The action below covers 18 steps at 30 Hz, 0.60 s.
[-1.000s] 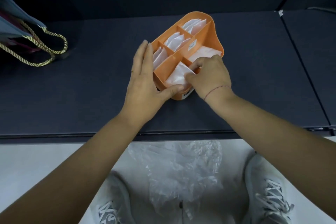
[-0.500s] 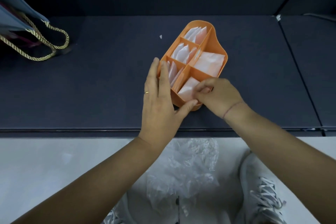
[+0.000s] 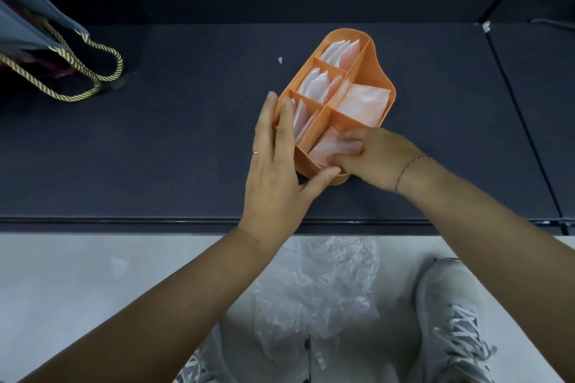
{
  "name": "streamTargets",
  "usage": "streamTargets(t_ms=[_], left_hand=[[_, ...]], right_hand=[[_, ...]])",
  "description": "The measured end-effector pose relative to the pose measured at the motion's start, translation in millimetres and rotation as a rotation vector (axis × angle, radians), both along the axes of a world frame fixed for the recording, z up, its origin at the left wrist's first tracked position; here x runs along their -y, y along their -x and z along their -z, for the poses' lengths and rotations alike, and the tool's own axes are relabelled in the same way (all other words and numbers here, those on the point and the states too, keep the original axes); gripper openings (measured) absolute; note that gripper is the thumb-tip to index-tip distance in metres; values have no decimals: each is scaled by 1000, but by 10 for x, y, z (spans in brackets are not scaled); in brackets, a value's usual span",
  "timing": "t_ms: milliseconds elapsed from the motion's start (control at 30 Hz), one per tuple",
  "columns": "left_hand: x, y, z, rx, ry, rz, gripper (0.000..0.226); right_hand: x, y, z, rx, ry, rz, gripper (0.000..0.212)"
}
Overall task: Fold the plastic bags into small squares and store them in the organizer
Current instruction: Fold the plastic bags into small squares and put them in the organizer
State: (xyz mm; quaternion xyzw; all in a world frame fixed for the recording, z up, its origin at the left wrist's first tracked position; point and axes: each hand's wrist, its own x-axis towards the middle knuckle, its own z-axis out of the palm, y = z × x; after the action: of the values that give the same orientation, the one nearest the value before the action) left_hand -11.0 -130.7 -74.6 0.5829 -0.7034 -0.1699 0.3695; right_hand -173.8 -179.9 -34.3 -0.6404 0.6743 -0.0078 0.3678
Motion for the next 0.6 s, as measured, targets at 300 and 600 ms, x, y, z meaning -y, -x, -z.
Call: streamTargets(t_ms=[300, 600], left_hand=[[214, -247, -22, 11, -2, 87, 75], [482, -246, 226, 585, 293, 206, 53]], right_hand=[[-217, 116, 112, 131, 265, -8, 57], [-432, -57, 318, 414, 601, -104, 45]])
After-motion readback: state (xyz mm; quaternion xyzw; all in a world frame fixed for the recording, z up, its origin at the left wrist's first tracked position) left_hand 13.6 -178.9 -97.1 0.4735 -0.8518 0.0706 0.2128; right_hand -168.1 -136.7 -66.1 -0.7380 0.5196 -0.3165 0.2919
